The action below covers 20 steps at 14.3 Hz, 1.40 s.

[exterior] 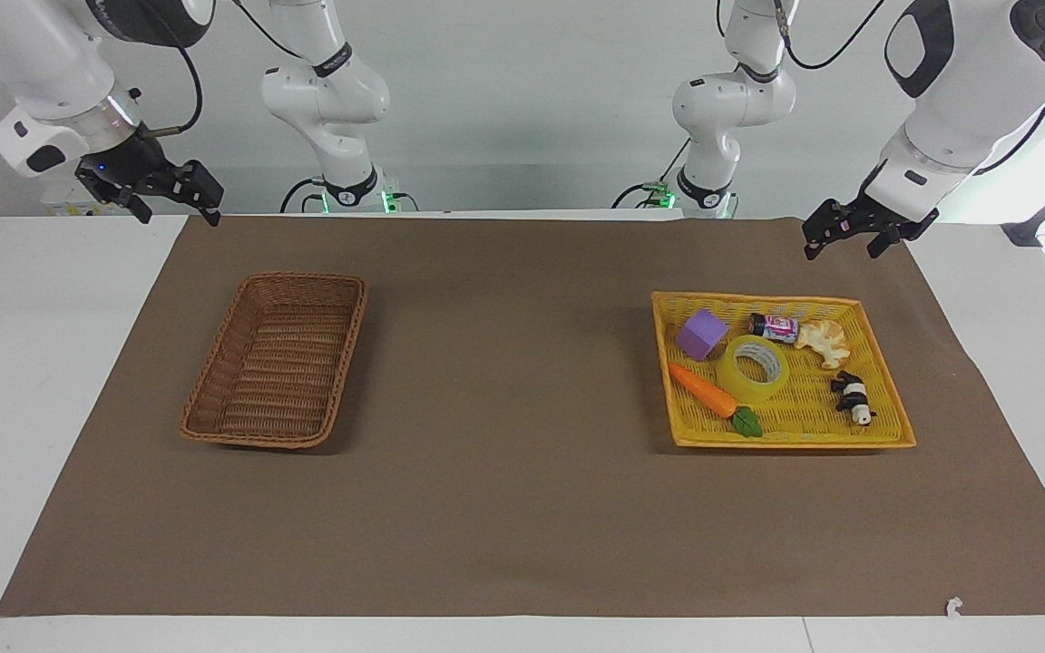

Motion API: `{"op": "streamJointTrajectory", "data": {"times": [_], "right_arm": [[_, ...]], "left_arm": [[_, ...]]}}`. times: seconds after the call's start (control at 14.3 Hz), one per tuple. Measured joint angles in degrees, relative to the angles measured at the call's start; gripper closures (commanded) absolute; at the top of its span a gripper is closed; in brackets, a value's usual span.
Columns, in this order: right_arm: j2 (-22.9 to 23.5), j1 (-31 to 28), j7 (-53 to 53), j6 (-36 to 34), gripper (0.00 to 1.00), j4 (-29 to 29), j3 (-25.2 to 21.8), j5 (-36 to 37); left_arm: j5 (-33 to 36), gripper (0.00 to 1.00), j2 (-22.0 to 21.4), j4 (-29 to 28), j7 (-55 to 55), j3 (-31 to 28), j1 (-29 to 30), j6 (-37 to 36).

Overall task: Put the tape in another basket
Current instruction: 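Reach the left gripper over the yellow tape roll in the yellow basket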

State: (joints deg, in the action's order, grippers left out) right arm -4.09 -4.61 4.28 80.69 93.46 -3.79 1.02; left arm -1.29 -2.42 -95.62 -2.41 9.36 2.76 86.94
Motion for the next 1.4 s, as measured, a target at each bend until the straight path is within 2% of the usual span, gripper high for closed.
{"op": "streamJointTrajectory", "data": {"times": [0.77, 0.98, 1.4], "right_arm": [[0.0, 0.0, 0.4, 0.0, 0.0, 0.0, 0.3, 0.0], [0.0, 0.0, 0.4, 0.0, 0.0, 0.0, 0.4, 0.0], [0.0, 0.0, 0.4, 0.0, 0.0, 0.0, 0.7, 0.0]], "left_arm": [[0.0, 0.0, 0.0, -0.3, -0.1, -0.2, 2.2, 2.0], [0.0, 0.0, 0.0, -5.2, 0.2, -0.3, 4.5, 8.8], [0.0, 0.0, 0.9, -17.8, 0.4, 0.5, 3.9, 21.6]]}}
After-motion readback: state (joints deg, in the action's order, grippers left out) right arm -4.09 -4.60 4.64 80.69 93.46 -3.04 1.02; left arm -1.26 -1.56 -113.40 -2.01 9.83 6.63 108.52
